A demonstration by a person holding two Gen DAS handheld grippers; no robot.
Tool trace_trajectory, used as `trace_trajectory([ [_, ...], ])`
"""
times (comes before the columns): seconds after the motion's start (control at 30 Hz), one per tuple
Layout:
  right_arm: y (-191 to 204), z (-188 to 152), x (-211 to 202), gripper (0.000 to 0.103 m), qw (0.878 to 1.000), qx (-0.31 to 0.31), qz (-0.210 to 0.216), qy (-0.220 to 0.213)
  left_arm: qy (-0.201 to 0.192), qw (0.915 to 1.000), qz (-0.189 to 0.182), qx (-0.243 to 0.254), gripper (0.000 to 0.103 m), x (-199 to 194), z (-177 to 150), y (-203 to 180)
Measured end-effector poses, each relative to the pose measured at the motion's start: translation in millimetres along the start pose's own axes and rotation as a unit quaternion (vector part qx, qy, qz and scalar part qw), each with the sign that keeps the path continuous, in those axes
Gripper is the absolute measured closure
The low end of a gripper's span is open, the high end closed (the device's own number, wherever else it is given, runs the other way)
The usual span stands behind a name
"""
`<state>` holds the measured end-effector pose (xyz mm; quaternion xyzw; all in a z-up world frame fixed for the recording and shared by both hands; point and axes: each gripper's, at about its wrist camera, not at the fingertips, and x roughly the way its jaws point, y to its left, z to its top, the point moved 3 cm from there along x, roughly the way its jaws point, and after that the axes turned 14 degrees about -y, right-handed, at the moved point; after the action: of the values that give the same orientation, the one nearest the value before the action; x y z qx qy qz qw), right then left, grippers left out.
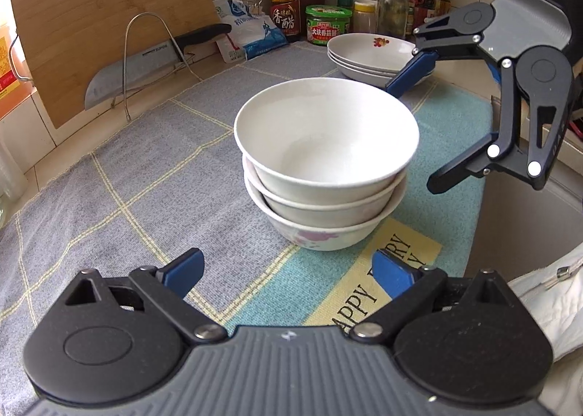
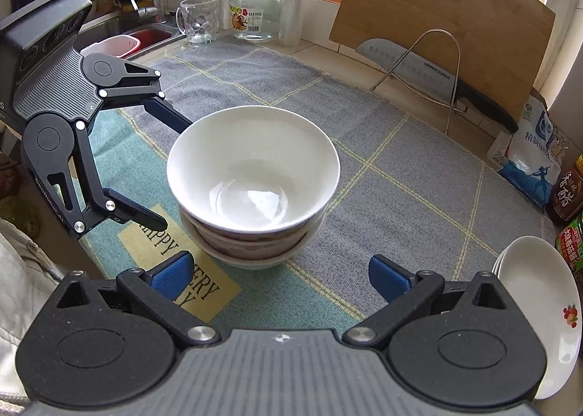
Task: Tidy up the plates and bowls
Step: 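Grasp the three-bowl stack by its rim with both grippers, then lift and carry the bowl stack with both grippers toward the plate stack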
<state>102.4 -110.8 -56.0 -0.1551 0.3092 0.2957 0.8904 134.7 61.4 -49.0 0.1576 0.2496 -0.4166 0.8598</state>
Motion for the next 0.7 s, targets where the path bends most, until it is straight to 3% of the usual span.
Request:
trace_trajectory([
  [0.43,-34.8,-13.5,30.7,0.0,0.992,-0.053,0.112,-0.018,0.033,0.9959,0.075,-0.039,0.005,20.6,2.4,-18.8],
  [0.57,-36.7,-13.8,36.5,0.0,0.989,-0.053,0.137,-0.016,0.038,0.9957,0.073,-0.043,0.005,24.3,2.9,-18.8],
  [0.7,-37.3,-12.1,42.0,0.0,0.99,-0.046,0.135,-0.022,0.036,0.9979,0.043,-0.033,0.005,26.6,3.6,-15.3],
])
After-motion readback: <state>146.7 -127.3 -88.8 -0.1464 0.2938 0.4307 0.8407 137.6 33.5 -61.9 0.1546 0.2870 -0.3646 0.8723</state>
